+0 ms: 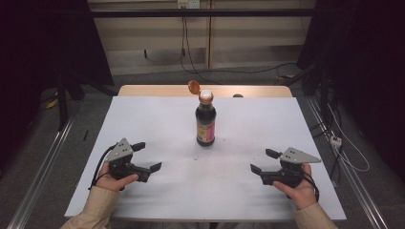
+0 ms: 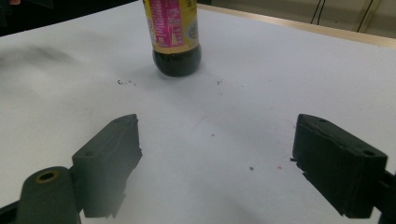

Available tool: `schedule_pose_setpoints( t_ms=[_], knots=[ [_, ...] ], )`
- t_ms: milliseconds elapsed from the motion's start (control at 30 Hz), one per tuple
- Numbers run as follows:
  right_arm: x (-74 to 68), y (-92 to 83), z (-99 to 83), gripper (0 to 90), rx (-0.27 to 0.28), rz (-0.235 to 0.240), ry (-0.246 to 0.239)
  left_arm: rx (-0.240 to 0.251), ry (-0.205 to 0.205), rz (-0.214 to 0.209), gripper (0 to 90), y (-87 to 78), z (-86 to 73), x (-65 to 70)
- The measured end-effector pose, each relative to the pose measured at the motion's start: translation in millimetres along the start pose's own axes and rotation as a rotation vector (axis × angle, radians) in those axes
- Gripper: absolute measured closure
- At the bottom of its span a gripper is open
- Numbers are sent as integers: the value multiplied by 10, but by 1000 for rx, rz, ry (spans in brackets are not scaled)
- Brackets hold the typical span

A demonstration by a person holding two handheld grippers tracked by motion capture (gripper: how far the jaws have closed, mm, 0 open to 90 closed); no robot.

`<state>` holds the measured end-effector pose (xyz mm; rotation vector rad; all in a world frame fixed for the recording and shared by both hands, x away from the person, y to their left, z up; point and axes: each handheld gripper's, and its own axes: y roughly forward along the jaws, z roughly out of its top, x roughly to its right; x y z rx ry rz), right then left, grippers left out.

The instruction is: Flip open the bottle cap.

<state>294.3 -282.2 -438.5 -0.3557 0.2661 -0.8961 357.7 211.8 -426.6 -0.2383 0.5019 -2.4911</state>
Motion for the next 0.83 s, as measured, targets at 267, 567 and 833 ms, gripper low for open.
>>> schedule_pose_setpoints(
  t_ms=[267,567,833],
  knots=[
    [23,-47,-35,151,6,-6,11,-6,-3,13,11,-75,-63,-9],
    [40,-86,-65,150,9,-10,19,-5,-13,29,14,-182,-128,-38],
    [71,-103,-80,151,14,-22,29,-7,-11,32,14,-177,-128,-38]
  ],
)
